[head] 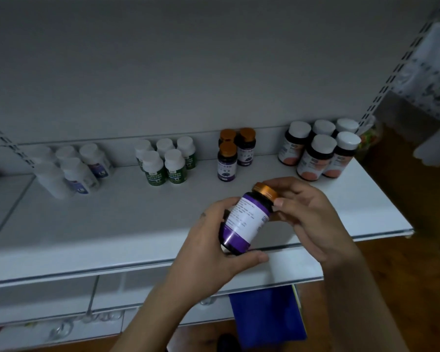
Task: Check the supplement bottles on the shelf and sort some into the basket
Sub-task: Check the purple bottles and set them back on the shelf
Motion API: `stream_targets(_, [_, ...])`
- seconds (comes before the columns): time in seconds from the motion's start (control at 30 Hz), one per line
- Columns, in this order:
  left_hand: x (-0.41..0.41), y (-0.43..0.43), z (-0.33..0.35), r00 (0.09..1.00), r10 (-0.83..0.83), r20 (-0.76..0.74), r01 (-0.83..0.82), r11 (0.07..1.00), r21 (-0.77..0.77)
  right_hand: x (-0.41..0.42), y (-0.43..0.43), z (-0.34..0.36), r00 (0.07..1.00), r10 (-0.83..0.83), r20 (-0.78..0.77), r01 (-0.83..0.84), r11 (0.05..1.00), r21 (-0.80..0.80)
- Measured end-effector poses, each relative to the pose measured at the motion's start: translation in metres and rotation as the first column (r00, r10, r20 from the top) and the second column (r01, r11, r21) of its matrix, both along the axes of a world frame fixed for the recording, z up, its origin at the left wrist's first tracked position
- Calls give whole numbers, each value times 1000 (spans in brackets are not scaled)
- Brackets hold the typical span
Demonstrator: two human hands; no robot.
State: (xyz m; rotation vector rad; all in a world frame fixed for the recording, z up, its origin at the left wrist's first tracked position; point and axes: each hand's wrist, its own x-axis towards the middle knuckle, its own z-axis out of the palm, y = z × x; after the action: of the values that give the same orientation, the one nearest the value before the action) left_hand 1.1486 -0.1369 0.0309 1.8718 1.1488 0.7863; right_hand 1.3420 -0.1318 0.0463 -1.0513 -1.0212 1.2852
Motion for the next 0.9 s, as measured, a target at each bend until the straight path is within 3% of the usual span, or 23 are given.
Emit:
stream_targets(0.17, [7,-8,2,997,72,-13,-71,995,72,-1,1,2,997,49,-67,-47,998,39])
stream_targets(0.43, [13,-13,1,994,106,-30,-103,991,88,7,3,5,993,110,-49,-107,993,51])
stream_targets(0.57, [16,-16,-2,994,80,-71,-66,981,185,7,9,11,995,-20,100,21,1000,-9])
stream_targets(0.7, [21,-20,-4,994,85,-66,-73,984,163,-2,14,14,969,-146,197,155,987,-32])
stream_targets(0.9, [14,-20,-1,994,99,35,-102,992,76,-1,8,15,987,-83,138,87,996,-26])
